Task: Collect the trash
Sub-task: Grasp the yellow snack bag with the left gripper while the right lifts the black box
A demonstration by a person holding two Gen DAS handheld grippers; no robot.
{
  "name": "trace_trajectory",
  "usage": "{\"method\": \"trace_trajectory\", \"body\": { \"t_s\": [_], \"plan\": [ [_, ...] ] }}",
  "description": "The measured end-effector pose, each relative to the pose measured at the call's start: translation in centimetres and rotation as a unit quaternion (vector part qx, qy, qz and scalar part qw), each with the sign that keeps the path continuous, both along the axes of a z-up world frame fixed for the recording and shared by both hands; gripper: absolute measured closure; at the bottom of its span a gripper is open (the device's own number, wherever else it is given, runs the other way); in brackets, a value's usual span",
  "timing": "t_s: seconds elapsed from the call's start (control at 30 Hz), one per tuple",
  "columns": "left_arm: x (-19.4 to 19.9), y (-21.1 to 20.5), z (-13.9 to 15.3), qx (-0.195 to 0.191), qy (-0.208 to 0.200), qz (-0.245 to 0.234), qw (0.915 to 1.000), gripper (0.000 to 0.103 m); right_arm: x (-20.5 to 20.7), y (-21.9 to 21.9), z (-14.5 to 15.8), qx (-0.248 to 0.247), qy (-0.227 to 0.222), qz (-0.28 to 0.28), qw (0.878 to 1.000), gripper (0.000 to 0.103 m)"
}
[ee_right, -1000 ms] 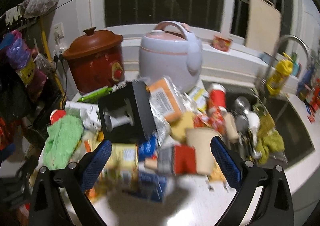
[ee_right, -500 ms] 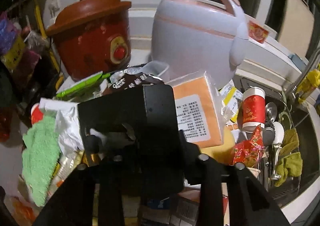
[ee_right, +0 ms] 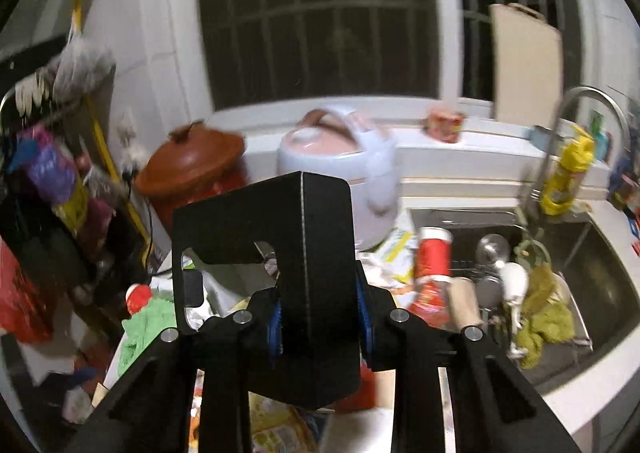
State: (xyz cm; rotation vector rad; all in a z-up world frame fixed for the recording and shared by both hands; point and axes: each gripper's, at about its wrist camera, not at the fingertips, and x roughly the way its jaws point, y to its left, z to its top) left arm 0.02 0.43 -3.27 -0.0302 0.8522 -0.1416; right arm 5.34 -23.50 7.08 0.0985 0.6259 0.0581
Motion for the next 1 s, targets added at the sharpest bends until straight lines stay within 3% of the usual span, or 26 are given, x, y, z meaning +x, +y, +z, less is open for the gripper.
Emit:
{"method": "trace_trajectory", "body": {
  "t_s": [0.1,0.17,0.23,0.33,0.4,0.47,0.53,0.63,0.7,0.73,0.8,0.87,1.0],
  "plan": [
    [-0.2,-4.7,0.0,0.012,-0.008,-0.075,0.9971,0.007,-2.2,-3.0,-0.1,0.015,0.000,-0.026,1.000,0.074],
    [-1.3,-7.7,-0.2,0.038,-0.030,-0.140,0.9890,0.007,-3.3,-5.1,-0.6,0.023,0.008,-0.048,0.999,0.074],
    [-2.0,-10.3,-0.8,0.089,-0.061,-0.202,0.9735,0.007,-4.3,-6.9,-1.6,0.030,0.019,-0.065,0.997,0.074],
    [-2.0,-13.9,-3.0,0.167,-0.073,-0.286,0.9409,0.007,-5.6,-9.0,-3.0,0.044,0.033,-0.087,0.995,0.074],
    [-1.4,-15.3,-5.0,0.199,-0.062,-0.296,0.9323,0.007,-6.3,-10.2,-4.0,0.052,0.042,-0.101,0.993,0.074],
    [-1.2,-15.7,-5.6,0.207,-0.068,-0.289,0.9321,0.007,-6.9,-10.8,-4.7,0.053,0.047,-0.106,0.992,0.073],
    [-0.6,-15.8,-5.6,0.196,-0.064,-0.276,0.9389,0.007,-7.3,-11.2,-5.1,0.050,0.051,-0.109,0.991,0.073],
    [1.0,-15.8,-6.7,0.167,-0.025,-0.258,0.9512,0.009,-7.5,-11.4,-5.8,0.058,0.059,-0.110,0.990,0.073],
    [2.1,-15.2,-7.3,0.125,0.013,-0.257,0.9581,0.018,-7.6,-11.2,-6.0,0.061,0.060,-0.108,0.990,0.073],
    [2.2,-15.0,-7.5,0.107,0.027,-0.258,0.9597,0.027,-7.5,-11.0,-6.0,0.061,0.061,-0.106,0.991,0.073],
    [2.2,-14.7,-7.5,0.096,0.026,-0.258,0.9611,0.034,-7.5,-10.7,-6.0,0.061,0.061,-0.103,0.991,0.073],
    [2.0,-14.1,-7.0,0.071,0.028,-0.259,0.9628,0.047,-7.5,-10.4,-5.9,0.063,0.061,-0.098,0.991,0.073],
    [1.3,-12.4,-5.4,0.017,0.032,-0.251,0.9672,0.051,-7.7,-9.9,-5.7,0.065,0.059,-0.090,0.992,0.073]
  ]
}}
